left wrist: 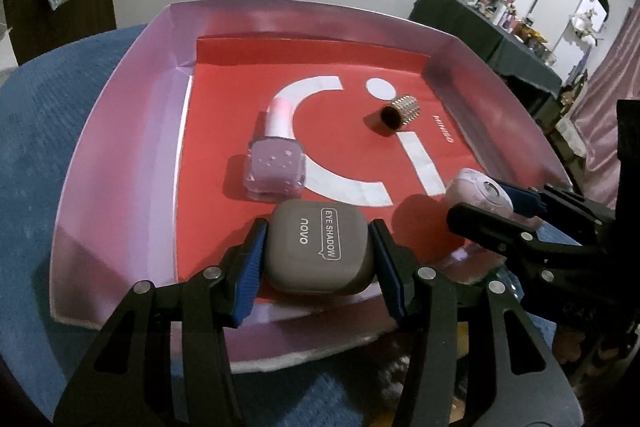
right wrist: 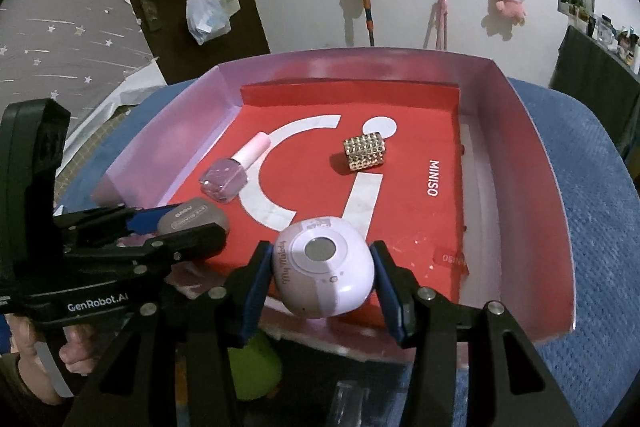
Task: Organize rigid objects
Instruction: 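Carry the eye shadow case and white compact into the red box with both tools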
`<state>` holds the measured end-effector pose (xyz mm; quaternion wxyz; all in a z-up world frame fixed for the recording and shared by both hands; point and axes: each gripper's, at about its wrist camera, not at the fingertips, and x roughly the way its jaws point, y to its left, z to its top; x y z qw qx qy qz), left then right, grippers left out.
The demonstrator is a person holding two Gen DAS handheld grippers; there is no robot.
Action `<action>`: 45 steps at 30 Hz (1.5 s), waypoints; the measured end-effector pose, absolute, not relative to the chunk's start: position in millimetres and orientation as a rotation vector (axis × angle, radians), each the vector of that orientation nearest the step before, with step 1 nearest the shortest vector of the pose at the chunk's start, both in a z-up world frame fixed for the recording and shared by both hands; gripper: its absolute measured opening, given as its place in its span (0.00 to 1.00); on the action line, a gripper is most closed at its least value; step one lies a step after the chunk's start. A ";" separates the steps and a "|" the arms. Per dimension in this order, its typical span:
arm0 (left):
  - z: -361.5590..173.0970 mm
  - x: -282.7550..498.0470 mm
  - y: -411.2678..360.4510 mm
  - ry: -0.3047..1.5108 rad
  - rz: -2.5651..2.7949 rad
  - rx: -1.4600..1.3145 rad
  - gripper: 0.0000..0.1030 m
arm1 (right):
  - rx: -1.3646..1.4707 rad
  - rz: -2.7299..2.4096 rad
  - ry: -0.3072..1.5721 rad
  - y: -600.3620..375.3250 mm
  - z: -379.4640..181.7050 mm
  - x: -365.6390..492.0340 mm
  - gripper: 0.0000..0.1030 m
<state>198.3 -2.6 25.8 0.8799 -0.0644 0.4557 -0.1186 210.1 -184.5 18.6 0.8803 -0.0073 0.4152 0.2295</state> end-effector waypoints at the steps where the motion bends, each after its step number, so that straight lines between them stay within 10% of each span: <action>1: 25.9 200.4 -2.2 0.950 -0.245 -0.134 0.47 | -0.019 0.475 0.865 -183.2 17.9 212.0 0.51; 45: 21.0 239.6 2.3 0.944 -0.185 -0.118 0.47 | -0.025 0.346 0.984 -176.1 9.3 270.4 0.51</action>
